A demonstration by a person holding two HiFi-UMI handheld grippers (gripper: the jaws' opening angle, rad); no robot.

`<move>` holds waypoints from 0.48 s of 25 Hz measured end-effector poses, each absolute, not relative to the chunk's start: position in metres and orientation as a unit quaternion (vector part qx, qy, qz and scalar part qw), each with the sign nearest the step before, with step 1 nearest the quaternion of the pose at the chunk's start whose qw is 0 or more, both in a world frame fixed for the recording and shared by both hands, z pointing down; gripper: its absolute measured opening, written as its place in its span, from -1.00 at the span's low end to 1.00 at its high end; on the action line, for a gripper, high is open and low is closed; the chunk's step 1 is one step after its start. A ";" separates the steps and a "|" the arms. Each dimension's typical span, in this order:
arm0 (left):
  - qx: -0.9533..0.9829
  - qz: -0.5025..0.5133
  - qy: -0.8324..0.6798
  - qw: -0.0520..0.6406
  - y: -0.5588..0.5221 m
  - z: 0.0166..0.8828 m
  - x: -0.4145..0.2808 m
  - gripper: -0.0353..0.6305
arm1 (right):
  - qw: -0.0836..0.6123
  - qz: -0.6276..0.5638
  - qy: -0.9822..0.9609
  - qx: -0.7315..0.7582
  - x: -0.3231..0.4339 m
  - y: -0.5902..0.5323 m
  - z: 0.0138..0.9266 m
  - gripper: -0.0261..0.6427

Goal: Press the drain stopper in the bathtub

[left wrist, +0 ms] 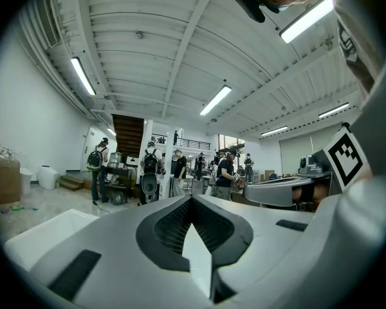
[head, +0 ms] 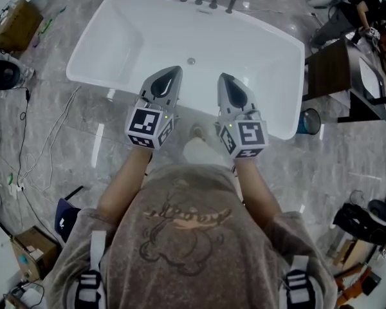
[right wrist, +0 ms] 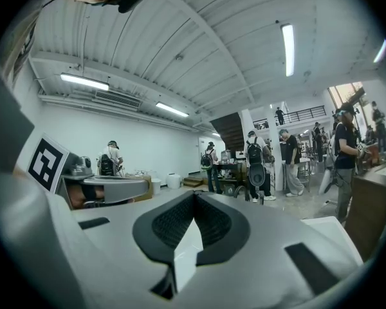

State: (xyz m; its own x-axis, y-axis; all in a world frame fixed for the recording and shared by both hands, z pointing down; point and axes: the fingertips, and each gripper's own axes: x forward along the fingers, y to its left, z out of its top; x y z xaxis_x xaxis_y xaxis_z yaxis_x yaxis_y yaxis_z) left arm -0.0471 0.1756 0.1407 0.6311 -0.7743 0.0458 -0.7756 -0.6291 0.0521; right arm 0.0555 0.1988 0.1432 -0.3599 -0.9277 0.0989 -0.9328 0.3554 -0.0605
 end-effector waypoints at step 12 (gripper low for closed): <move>0.887 0.007 -0.460 0.031 0.064 0.137 -0.010 -0.89 | 0.033 0.054 -0.845 0.531 0.086 0.088 0.142 -0.92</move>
State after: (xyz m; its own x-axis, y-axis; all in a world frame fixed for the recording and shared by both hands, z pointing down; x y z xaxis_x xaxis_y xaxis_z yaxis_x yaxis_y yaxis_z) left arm -0.0105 0.0641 0.1371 0.5761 -0.8164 0.0406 -0.8172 -0.5743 0.0482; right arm 0.0856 0.0876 0.1421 -0.4340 -0.8938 0.1127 -0.9009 0.4304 -0.0563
